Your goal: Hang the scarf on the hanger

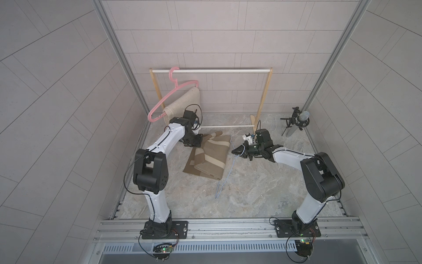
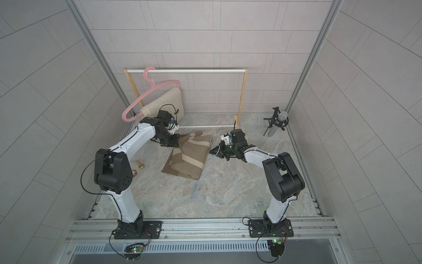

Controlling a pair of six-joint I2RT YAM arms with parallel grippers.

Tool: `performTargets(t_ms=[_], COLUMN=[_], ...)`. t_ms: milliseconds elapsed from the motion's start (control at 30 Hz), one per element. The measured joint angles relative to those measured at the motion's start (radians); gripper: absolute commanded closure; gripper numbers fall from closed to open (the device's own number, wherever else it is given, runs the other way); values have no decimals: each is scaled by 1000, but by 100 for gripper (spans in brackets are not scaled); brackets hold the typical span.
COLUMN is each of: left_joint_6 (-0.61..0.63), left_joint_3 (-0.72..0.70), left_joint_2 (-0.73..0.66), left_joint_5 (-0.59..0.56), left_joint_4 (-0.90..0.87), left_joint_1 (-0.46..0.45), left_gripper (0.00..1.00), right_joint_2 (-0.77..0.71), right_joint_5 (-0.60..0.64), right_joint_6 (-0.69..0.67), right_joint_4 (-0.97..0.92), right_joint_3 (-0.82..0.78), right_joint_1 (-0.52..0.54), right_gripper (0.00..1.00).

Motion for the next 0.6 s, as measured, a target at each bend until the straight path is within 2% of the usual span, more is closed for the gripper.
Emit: performTargets(t_ms=[333, 600], left_joint_6=[-22, -51], left_joint_3=[-50, -77], left_joint_2=[21, 36], left_joint_5=[-18, -72], left_joint_4=[15, 29], left_joint_1=[2, 12], left_gripper=[98, 76], right_joint_2=[18, 27], right_joint_5=[-2, -4], right_joint_6=[-137, -217], right_joint_4=[-164, -250], right_joint_3=[82, 101], right_joint_1=[-27, -34], right_gripper=[100, 100])
